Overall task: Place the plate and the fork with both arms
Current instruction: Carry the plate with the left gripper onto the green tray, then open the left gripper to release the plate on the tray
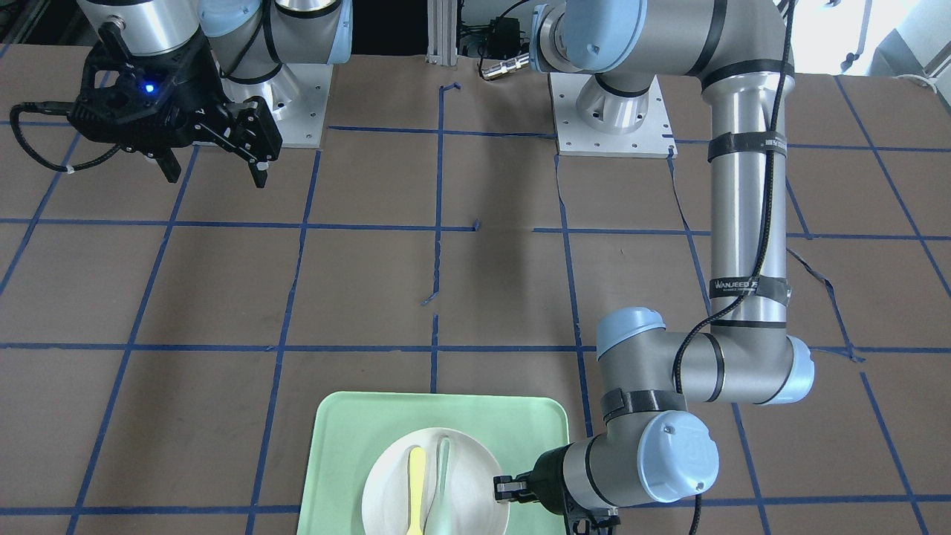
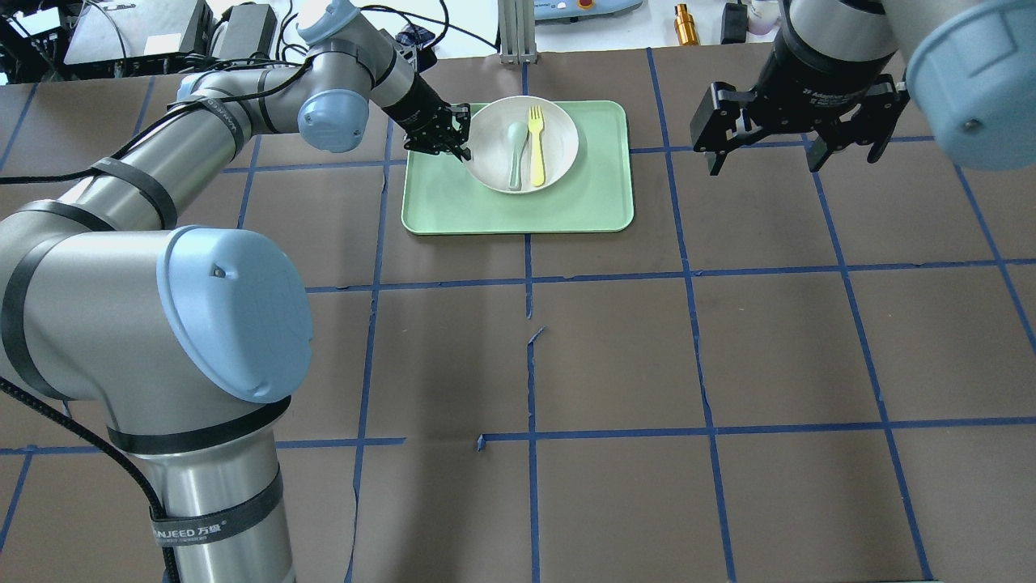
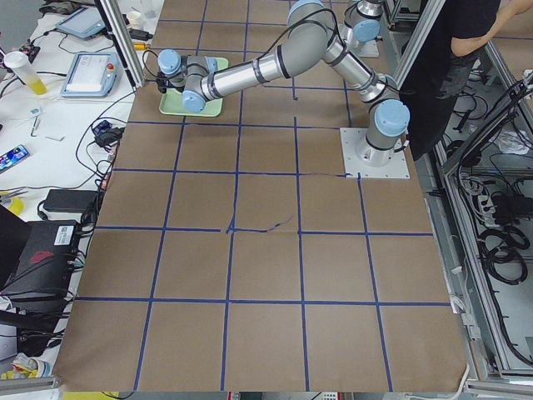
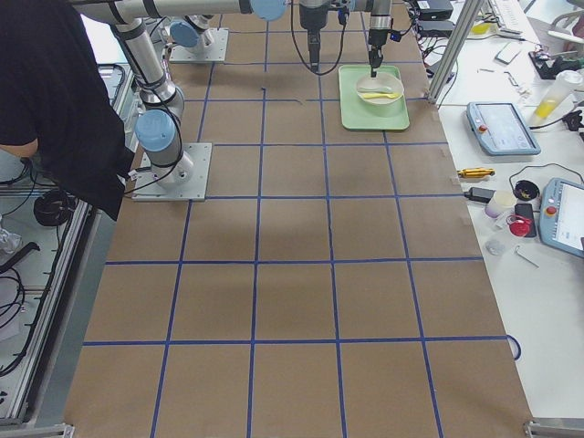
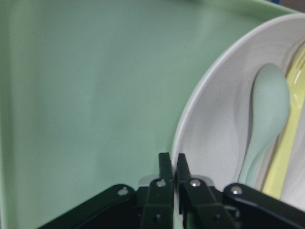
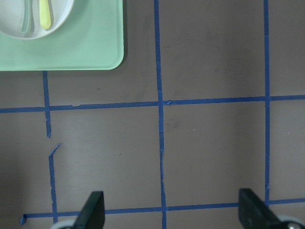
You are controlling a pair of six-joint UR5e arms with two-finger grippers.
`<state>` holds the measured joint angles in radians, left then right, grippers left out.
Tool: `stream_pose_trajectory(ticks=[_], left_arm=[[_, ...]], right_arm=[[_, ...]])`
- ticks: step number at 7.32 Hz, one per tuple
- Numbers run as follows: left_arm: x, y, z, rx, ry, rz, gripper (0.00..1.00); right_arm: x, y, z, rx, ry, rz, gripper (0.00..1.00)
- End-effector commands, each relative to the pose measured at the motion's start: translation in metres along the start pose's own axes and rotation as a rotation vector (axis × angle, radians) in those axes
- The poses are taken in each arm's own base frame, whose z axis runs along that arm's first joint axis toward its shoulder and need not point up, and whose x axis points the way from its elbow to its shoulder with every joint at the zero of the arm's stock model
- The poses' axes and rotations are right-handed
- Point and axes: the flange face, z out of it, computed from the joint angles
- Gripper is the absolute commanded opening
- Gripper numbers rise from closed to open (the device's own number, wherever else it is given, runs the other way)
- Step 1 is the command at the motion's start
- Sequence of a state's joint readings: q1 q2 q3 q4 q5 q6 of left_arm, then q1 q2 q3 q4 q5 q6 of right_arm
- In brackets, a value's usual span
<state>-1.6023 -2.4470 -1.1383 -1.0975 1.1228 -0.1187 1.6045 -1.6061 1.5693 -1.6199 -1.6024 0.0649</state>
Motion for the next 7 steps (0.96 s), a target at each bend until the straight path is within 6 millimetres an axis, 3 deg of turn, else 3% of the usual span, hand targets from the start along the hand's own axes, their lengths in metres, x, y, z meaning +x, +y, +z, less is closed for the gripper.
stream_pose_trajectory(ticks=[1,2,3,5,6,7], left_arm=[[-0.003,-0.001,0.006,-0.007,0.001,-0.008,0.39],[-0.004,0.0,0.005,-0.007,0.004,-0.01,0.66],[-0.001,0.001,-0.002,0.0,0.004,0.012,0.8],[0.01,0.012,-0.043,0.031,-0.005,0.015,0.94],[0.0,0.029,-0.068,0.032,-0.007,-0.01,1.0],[-0.018,0.062,-0.101,0.038,-0.038,-0.036,1.0]], right_arm=[[0.0,0.0,0.0,0.0,0.001,0.0,1.0],[0.0,0.0,0.0,0.0,0.001,0.0,1.0],[0.0,0.0,0.0,0.0,0.001,0.0,1.0],[0.0,0.0,0.0,0.0,0.001,0.0,1.0],[0.0,0.0,0.001,-0.002,-0.001,0.0,1.0],[0.0,0.0,0.0,0.0,0.001,0.0,1.0]])
